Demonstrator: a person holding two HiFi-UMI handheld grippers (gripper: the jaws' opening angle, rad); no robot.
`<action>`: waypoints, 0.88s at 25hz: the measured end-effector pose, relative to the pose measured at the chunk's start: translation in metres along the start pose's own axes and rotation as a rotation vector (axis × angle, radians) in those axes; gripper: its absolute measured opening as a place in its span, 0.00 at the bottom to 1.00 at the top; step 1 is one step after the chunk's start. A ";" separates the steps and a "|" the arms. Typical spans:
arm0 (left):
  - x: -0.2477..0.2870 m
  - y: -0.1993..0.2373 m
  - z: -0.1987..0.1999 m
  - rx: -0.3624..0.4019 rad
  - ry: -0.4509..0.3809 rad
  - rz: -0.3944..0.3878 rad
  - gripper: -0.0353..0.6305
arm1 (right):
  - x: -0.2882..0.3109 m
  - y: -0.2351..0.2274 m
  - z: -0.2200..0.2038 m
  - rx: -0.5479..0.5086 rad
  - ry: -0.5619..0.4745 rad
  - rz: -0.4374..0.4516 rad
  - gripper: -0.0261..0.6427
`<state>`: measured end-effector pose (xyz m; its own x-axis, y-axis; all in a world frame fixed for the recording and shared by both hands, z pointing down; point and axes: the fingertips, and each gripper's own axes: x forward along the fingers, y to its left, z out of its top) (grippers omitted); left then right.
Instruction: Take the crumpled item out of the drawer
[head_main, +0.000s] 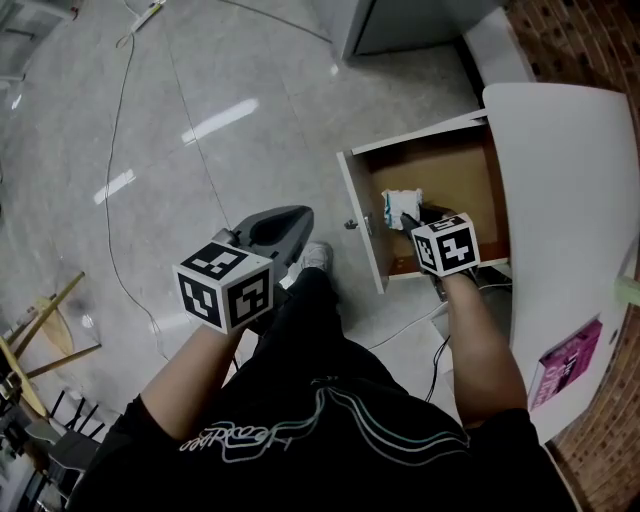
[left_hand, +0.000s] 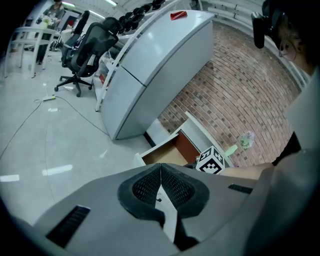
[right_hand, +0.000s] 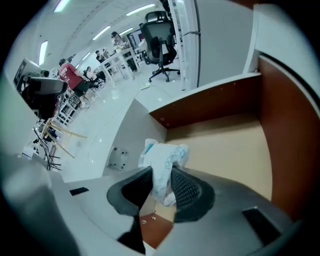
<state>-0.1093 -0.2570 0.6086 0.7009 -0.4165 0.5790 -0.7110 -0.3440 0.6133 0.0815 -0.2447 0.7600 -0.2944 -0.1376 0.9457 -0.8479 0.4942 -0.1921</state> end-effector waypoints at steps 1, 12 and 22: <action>-0.003 -0.007 0.000 0.007 -0.003 -0.001 0.09 | -0.010 0.003 0.002 0.000 -0.026 -0.002 0.24; -0.053 -0.103 0.015 0.059 -0.096 -0.049 0.09 | -0.159 0.058 0.021 -0.070 -0.320 -0.007 0.24; -0.128 -0.212 0.010 0.163 -0.169 -0.139 0.09 | -0.317 0.115 0.002 -0.042 -0.593 -0.020 0.24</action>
<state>-0.0487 -0.1392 0.3992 0.7828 -0.4859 0.3888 -0.6179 -0.5329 0.5781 0.0767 -0.1458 0.4376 -0.4852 -0.5973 0.6386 -0.8411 0.5185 -0.1541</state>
